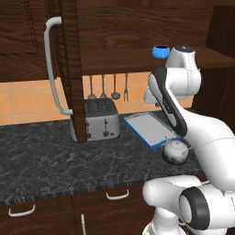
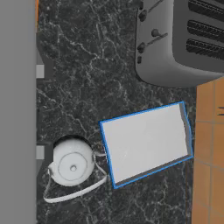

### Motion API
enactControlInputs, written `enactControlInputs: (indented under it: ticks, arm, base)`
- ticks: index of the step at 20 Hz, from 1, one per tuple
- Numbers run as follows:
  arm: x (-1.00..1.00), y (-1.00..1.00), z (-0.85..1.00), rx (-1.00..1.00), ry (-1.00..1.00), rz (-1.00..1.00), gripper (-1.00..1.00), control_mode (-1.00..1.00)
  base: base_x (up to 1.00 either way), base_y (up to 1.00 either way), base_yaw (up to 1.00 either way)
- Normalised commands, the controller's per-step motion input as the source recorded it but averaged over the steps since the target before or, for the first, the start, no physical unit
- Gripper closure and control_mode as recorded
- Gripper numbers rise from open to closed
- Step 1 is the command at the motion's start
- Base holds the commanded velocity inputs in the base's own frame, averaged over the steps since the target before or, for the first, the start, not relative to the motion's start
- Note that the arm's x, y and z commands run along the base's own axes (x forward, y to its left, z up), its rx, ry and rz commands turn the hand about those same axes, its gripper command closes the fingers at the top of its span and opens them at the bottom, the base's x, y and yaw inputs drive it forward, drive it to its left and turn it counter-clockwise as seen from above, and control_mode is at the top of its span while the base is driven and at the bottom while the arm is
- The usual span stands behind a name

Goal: Pick the kettle from the counter and place it on the tray. Then pick the mug from the cabinet and place it on the tray. Then close the cabinet doors.

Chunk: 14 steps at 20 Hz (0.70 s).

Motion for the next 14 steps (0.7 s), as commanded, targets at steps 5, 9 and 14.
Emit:
enactControlInputs:
  ticks: [5, 9, 14]
  arm:
    - [-0.22, -0.53, -0.25, 0.1, -0.01, 0.06, -1.0, -1.0]
    - [-0.48, -1.0, -0.48, 0.28, -0.01, 0.06, -1.0, -1.0]
    - [-0.19, -0.72, -0.45, 0.19, 0.05, 0.03, -1.0, -1.0]
  base:
    - [0.0, 0.0, 0.0]
    - [0.0, 0.0, 0.0]
    - [0.0, 0.0, 0.0]
